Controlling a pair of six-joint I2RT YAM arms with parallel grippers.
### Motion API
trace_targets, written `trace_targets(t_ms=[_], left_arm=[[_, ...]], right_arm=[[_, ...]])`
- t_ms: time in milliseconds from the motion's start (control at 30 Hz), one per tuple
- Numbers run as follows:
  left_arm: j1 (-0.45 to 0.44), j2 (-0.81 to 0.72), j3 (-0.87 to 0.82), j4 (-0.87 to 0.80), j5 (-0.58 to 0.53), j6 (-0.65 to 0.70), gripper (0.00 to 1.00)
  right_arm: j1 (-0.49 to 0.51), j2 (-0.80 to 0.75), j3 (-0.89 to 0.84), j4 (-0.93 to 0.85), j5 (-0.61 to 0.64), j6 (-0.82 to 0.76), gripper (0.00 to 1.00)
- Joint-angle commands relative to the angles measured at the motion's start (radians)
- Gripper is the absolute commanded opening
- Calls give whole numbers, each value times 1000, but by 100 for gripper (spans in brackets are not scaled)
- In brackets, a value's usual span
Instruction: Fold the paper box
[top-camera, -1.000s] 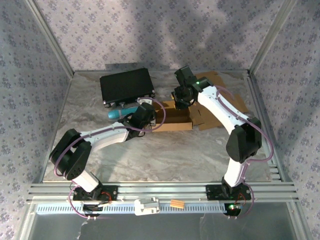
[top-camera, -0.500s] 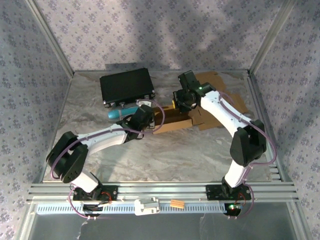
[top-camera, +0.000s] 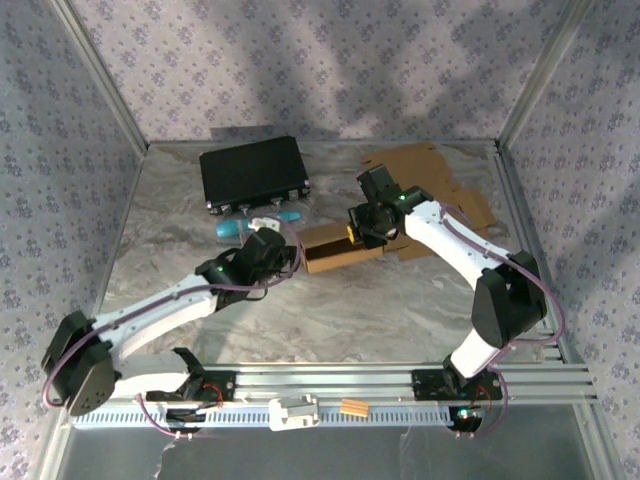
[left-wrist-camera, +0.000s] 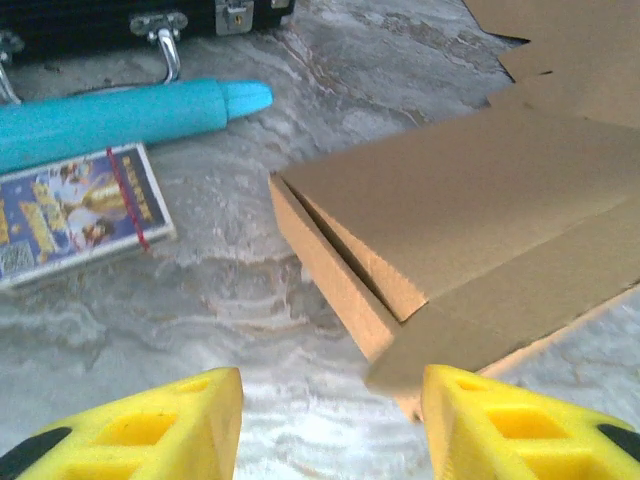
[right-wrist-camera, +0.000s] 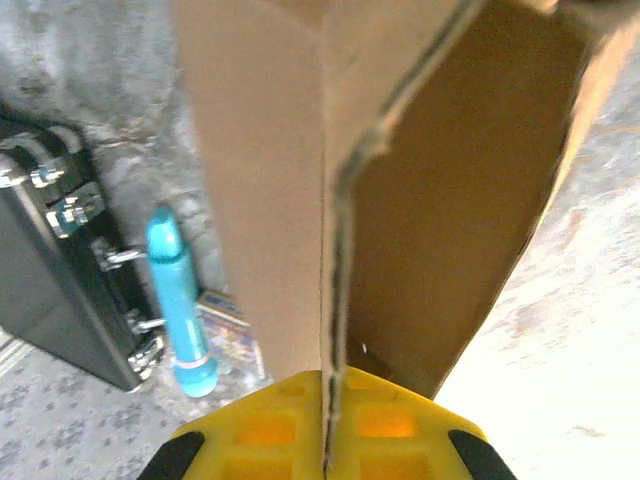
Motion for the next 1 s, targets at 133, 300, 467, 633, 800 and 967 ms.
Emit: trace_targets(t_ms=[133,300,467,633,800,967], left_arm=[[-12,-218,-61,-147,-19,-141,53],[34,-166,-62,-102,35,-196,54],[98,-65,-73,56,158,-295,54],[106,67,-42,93,237,-380,54],[135,119,-9,66,286,-387,54],[172,135,5,83,322,-387,55]], right_arm=[[31,-73,-118,1,18,-36,4],[45,-96,-242,59,14,-54,9],[54,-99,-272,85,20,-58,11],[54,-95,-270,52,-12,-74,29],[39,-127,-137,-191,63,-259,67],[21,-204,-58,-328,96,-414,82]])
